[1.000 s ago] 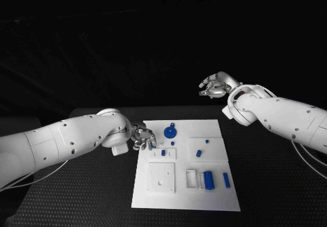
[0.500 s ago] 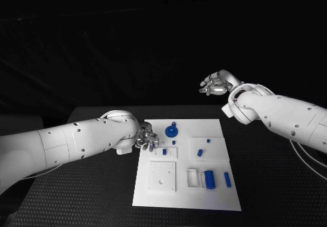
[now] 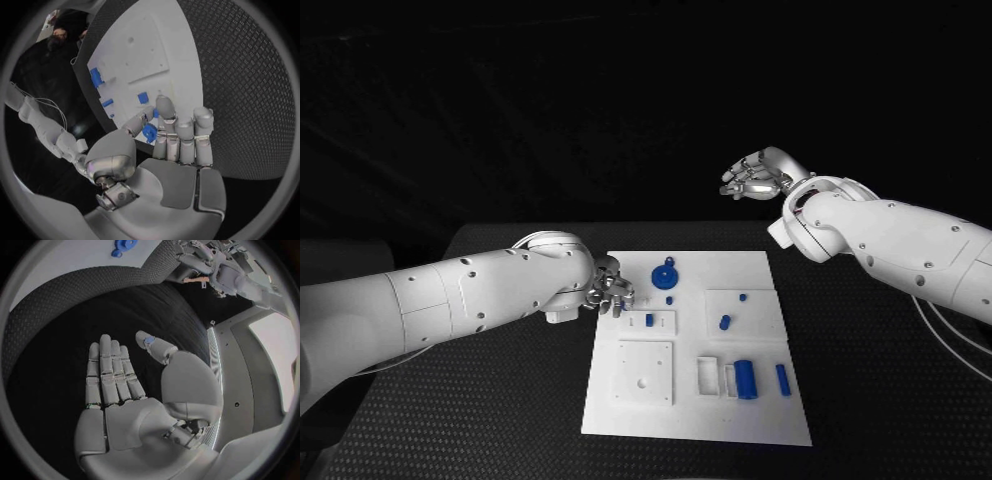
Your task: Assemble the parts on the task board
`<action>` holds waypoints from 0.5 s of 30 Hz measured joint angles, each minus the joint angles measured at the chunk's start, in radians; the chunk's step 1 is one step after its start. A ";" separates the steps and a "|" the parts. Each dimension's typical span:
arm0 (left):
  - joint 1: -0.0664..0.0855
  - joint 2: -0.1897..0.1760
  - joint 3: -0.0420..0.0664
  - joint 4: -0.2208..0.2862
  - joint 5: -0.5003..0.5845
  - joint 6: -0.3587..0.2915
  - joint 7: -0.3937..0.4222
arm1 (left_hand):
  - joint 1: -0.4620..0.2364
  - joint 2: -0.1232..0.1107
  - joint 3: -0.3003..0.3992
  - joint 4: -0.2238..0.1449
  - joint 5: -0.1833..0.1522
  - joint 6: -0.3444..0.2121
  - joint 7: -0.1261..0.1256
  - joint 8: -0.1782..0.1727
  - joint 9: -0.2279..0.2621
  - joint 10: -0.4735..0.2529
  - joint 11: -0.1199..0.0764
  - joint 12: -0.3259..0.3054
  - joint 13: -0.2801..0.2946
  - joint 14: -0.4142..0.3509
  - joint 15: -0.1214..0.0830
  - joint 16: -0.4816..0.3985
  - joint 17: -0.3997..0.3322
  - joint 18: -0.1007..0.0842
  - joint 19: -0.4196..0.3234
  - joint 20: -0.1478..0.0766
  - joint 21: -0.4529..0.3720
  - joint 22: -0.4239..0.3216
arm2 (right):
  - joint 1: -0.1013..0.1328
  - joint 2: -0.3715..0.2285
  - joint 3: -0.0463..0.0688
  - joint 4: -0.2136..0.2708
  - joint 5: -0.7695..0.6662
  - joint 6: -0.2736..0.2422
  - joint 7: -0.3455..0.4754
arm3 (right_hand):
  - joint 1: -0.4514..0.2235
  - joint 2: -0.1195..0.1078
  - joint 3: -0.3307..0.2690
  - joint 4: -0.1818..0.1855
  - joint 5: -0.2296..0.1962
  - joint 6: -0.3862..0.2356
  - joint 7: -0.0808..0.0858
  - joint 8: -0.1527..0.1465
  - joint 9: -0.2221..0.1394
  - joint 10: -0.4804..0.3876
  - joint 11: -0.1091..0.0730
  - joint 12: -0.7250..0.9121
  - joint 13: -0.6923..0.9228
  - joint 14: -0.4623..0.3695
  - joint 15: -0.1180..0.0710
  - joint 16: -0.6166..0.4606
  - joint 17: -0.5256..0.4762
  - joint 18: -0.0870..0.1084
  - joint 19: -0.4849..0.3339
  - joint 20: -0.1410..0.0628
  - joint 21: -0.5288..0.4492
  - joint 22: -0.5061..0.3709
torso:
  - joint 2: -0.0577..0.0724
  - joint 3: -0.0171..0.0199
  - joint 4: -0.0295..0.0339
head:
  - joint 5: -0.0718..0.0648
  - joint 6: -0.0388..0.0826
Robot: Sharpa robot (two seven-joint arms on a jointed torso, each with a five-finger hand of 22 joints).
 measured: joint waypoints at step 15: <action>0.000 0.042 0.000 -0.085 0.227 0.148 -0.001 | -0.003 -0.003 0.000 0.000 0.000 0.002 -0.002 -0.002 0.004 0.000 -0.002 0.000 0.002 0.002 0.001 0.000 0.003 0.000 0.000 0.000 0.000 0.000 | 0.000 0.005 0.000 0.000 0.005 0.008 0.005 | 0.004 0.004 0.000 0.000 0.000 -0.003 0.003 0.000 -0.003 0.004 0.003 -0.012 -0.012 0.000 0.000 -0.012 0.000 0.001 -0.004 0.004 -0.001 0.000 | 0.000 0.0005 -0.0005 | 0.000 -0.006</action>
